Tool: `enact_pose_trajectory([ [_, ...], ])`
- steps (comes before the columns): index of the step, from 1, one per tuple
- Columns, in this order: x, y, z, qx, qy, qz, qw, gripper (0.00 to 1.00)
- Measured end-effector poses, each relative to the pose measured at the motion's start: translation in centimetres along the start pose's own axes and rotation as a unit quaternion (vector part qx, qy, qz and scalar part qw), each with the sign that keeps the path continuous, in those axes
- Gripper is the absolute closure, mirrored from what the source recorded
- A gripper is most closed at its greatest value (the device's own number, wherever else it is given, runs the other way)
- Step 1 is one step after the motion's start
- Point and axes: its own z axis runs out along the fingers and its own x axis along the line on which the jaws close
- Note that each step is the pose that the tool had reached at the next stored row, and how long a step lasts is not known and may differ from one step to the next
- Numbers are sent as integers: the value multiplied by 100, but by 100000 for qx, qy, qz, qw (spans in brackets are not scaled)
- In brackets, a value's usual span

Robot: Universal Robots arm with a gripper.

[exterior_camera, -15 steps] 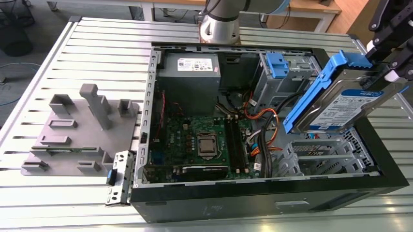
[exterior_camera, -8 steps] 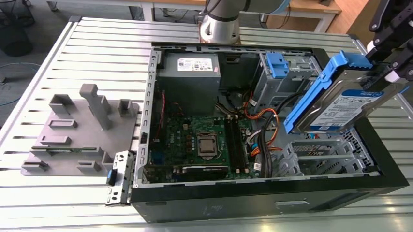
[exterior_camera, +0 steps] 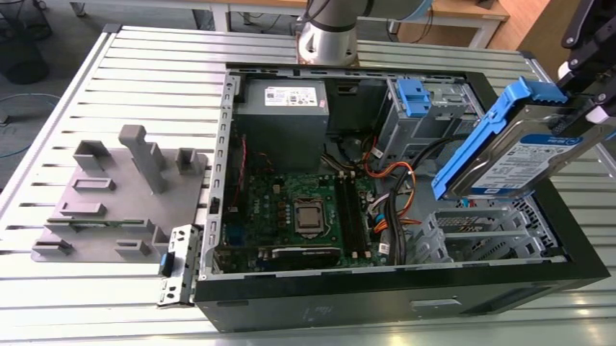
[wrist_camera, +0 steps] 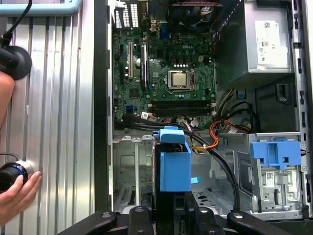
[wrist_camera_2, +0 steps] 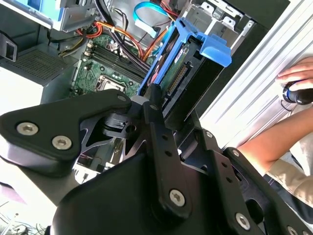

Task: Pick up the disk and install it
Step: 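Insert the disk into the insertion slot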

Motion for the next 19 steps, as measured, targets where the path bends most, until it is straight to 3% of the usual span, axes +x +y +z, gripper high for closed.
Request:
enact_pose_trajectory([
  [4,-1,-18,1,65,12,-95,100000,65],
  [10,5,-21,17,1289,20,-521,99990,65],
  [19,94,-22,28,1374,13,-538,99989,65],
])
